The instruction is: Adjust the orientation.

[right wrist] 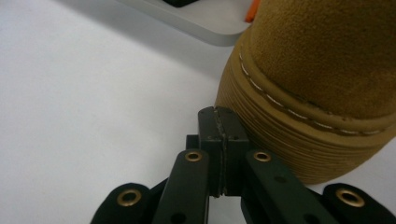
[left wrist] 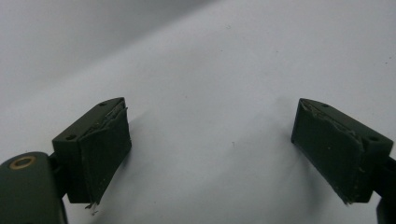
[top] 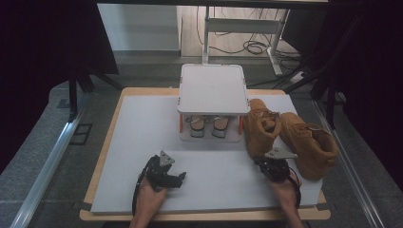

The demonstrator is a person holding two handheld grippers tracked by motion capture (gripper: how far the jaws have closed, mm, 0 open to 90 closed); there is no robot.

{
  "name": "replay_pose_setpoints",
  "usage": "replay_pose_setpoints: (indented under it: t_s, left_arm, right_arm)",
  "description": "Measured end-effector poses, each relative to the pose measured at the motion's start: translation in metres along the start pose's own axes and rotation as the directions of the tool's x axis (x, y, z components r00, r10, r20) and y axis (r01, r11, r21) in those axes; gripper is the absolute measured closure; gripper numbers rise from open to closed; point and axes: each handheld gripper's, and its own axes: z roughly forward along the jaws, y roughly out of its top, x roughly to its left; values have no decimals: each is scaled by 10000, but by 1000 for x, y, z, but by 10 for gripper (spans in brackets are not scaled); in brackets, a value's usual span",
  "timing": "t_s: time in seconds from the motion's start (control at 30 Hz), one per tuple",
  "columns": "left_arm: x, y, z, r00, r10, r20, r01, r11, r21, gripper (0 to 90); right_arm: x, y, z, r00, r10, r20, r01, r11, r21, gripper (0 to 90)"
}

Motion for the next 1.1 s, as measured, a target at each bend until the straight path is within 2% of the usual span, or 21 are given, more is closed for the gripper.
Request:
replay_pose_setpoints:
  t_s: [0.37,0.73,0.8,0.9,1.0,1.1]
  left_arm:
    - [0,0,0,10000,6,-2,-6,10000,0,112]
    - [0,0,0,10000,-1,0,1,10000,1,112]
    - [0,0,0,10000,-1,-1,1,10000,3,112]
    - [0,0,0,10000,-2,-1,2,10000,2,112]
    - [0,0,0,10000,-3,-2,3,10000,2,112]
    - [0,0,0,10000,-2,-1,2,10000,2,112]
  right_arm:
    - [-12,-8,-11,9990,276,363,-279,9996,67,900]
    - [-26,-16,-21,9950,790,618,-794,9968,41,900]
    - [-25,-17,-21,9937,910,657,-911,9958,-21,900]
    - [-20,-17,-20,9926,709,986,-710,9975,-25,897]
    - [-19,-17,-21,9927,846,865,-841,9964,-95,843]
    - [-17,-17,-25,9912,884,983,-861,9959,-280,796]
